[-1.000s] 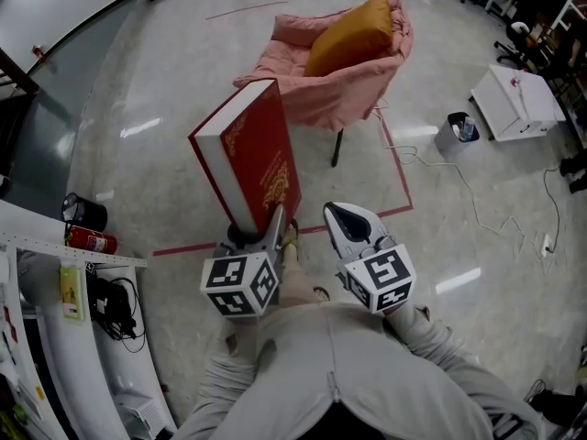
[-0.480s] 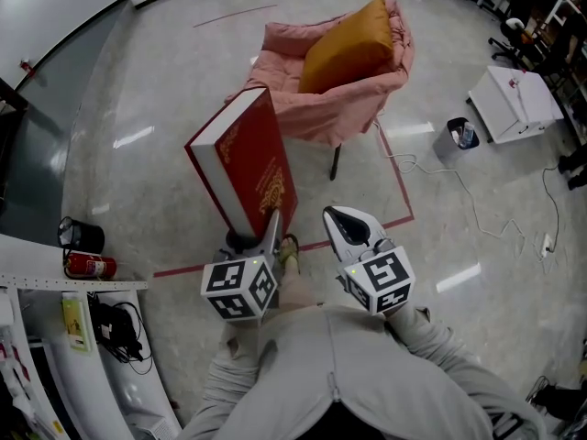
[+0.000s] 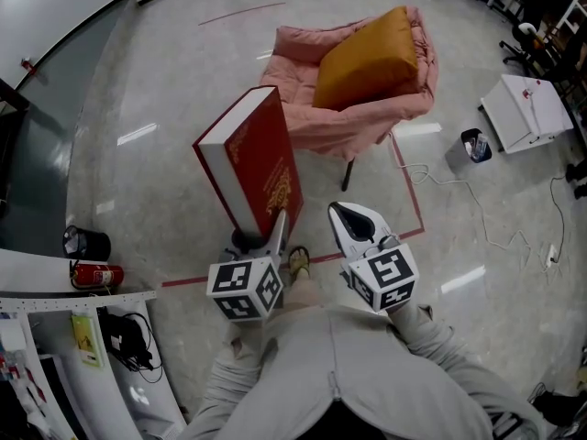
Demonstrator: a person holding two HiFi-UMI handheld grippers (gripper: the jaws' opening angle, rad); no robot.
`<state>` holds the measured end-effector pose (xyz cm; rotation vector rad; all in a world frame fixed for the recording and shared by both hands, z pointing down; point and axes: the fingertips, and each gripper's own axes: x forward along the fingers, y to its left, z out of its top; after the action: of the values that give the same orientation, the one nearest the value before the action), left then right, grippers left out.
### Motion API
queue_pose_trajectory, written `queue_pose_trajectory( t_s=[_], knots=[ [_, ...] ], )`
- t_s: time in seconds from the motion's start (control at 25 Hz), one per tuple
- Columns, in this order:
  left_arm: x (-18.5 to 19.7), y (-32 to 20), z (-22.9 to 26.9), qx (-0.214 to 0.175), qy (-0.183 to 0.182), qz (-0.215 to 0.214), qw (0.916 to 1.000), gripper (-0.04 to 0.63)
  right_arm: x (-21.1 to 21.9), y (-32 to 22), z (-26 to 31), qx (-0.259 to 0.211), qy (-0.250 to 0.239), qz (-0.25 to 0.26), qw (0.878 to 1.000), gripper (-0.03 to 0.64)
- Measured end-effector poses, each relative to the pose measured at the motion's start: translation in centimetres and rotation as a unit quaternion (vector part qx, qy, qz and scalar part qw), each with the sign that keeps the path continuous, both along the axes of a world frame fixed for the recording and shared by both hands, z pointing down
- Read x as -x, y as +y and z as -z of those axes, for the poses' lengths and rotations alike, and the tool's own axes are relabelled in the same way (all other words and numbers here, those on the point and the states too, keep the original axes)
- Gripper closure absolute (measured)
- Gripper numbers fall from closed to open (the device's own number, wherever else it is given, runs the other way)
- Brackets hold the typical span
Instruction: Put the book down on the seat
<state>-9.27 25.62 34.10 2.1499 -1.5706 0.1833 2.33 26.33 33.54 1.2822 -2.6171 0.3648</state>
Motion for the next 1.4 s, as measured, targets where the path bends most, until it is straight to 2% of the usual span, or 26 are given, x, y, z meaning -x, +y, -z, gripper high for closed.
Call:
queue_pose_trajectory(
  t_s=[0.6,1.4],
  knots=[
    [3.0,-10.6,-0.4,0.011,0.0,-0.028,0.9995,0.354,3.8,-10.4,0.1,0.004,0.005,-0.016,1.0,0.618],
    [6.0,-20.2,-2.2,0.024,-0.001,-0.054,0.9982,0.353,7.4,-19.5,-1.0,0.008,0.022,-0.026,0.999,0.618]
  ],
)
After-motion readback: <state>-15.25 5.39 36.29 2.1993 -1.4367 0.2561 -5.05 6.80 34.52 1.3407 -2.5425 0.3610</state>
